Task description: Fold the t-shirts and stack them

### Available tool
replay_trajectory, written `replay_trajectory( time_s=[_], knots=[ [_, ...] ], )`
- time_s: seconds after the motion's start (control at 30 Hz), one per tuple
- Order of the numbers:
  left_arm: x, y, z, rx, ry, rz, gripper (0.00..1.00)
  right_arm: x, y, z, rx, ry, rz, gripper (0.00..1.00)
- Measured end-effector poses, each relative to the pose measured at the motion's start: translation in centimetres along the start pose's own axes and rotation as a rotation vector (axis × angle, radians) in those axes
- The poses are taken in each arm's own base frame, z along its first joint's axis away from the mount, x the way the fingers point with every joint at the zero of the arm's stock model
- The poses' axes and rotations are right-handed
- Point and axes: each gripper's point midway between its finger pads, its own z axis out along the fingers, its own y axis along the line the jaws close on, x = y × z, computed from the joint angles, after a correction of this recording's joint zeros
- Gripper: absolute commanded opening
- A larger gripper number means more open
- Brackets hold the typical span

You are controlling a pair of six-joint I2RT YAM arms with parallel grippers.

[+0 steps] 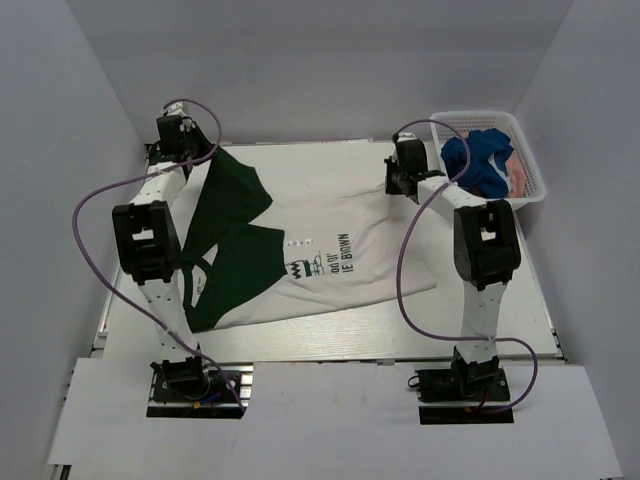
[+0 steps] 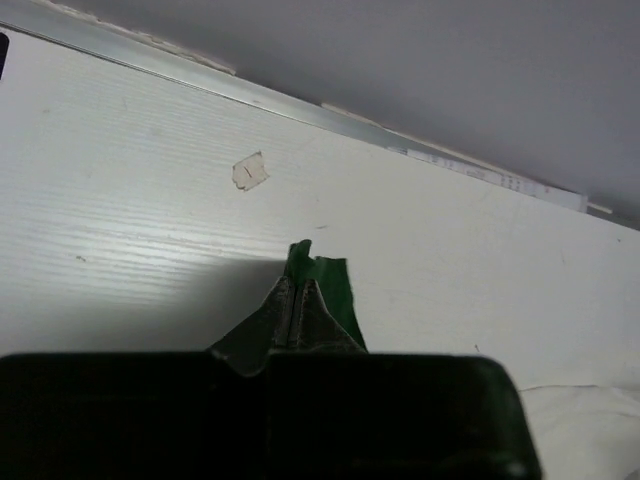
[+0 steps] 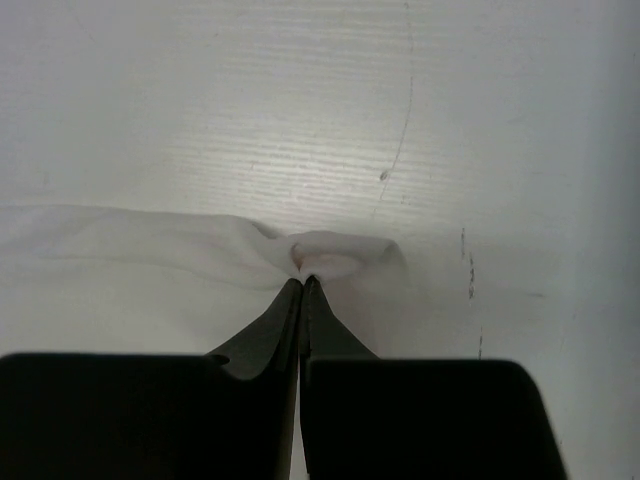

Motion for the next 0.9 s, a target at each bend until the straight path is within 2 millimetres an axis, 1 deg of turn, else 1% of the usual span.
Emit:
replay_trajectory(
  time_s=[0.1,0.17,0.27,0.33,0.4,0.47,0.53,0.63,0.77,0.83,0.9],
  knots=[
    [1.0,-0.7,-2.7,0.004,0.011,0.000,0.00,1.1,-0.2,-1.7,-0.003,0.010,-0.002,0.00],
    [2.0,-1.3,-5.0,0.012,0.015,-0.012,0.00,1.5,-0.3,-3.1,-0.004,0.007,-0.001,0.00],
    [4.4,-2.0,-9.9,0.021,0.035,-0.039,0.00,1.6,-0.4,-5.4,-0.011,-0.019,0.002,0.00],
    [5.1,-2.8,-13.1,0.037,0.022,-0.058,0.00,1.5,-0.4,-6.7,-0.018,-0.042,0.005,0.00],
    [5.8,-3.9,-16.6,0.062,0.001,-0.085,0.00,1.9,-0.5,-8.4,-0.025,-0.061,0.010,0.00],
    [6.4,-4.8,-20.0,0.091,-0.036,-0.112,0.00,2.8,-0.6,-9.6,-0.030,-0.067,0.017,0.00],
    [7.5,-5.5,-23.5,0.116,-0.064,-0.141,0.00,4.0,-0.8,-10.7,-0.033,-0.062,0.027,0.00],
    [9.3,-5.8,-27.7,0.126,-0.085,-0.183,0.00,5.4,-0.8,-12.1,-0.047,-0.064,0.041,0.00],
    [12.3,-5.2,-32.4,0.103,-0.098,-0.231,0.00,7.6,-0.7,-13.5,-0.068,-0.057,0.062,0.00],
    [13.5,-4.7,-33.9,0.086,-0.100,-0.250,0.00,8.3,-0.8,-14.1,-0.072,-0.054,0.073,0.00],
    [14.9,-4.1,-34.8,0.062,-0.087,-0.272,0.00,8.8,-0.8,-14.6,-0.072,-0.057,0.085,0.00]
  ],
)
